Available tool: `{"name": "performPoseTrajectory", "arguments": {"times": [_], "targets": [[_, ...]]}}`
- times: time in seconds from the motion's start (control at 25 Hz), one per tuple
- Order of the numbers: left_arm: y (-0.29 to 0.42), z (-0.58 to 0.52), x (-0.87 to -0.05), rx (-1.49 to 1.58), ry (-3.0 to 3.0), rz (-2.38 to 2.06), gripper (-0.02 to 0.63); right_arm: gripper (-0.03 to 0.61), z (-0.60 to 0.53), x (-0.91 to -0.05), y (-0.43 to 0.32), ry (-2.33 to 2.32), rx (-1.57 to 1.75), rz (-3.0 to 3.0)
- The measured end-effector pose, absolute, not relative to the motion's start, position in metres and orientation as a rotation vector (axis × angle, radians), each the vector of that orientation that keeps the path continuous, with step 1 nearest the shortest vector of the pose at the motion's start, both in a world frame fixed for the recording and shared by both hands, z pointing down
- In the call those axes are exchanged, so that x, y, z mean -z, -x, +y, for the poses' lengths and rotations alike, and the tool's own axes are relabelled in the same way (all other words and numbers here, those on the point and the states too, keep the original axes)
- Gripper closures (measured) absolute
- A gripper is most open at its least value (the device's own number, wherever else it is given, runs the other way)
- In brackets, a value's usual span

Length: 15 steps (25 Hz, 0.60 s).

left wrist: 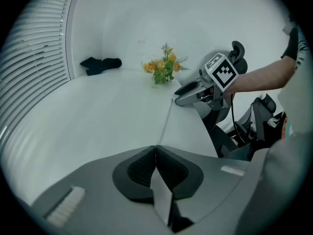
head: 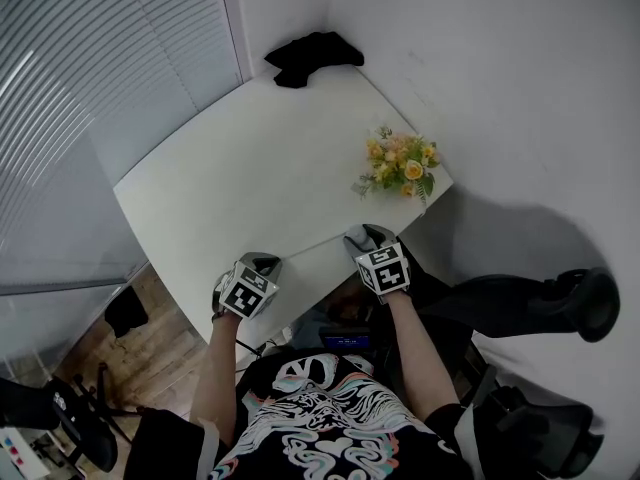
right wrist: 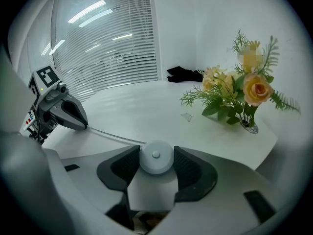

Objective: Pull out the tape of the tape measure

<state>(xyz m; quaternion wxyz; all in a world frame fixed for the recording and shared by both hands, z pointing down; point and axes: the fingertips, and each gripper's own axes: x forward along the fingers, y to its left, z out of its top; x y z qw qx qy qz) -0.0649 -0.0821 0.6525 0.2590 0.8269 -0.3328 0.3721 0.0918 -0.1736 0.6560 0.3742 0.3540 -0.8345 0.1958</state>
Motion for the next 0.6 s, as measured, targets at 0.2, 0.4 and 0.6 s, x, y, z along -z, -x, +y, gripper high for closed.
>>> {"name": "performPoseTrajectory", "arguments": {"times": [0.2,0.4,0.6], "targets": [[0.078,-0.076,-0.650,-0.988,-2.207,-0.943,0.609,0.359,-0.173,-0.655,-0.093,-0.912,-0.503,-2.133],[0.089,-0.069,-0.650,-0.997,-2.193,-0.972,0.609,0.359,-0.173,-0.655,-0.092,-0.916,-0.504,-2.131],[0.105,-0.058,-0.650,-0.995,-2.160,-1.008,0.609,0.359,-0.174,-0.655,-0.092,-0.921,-0.505,-2.128]]}}
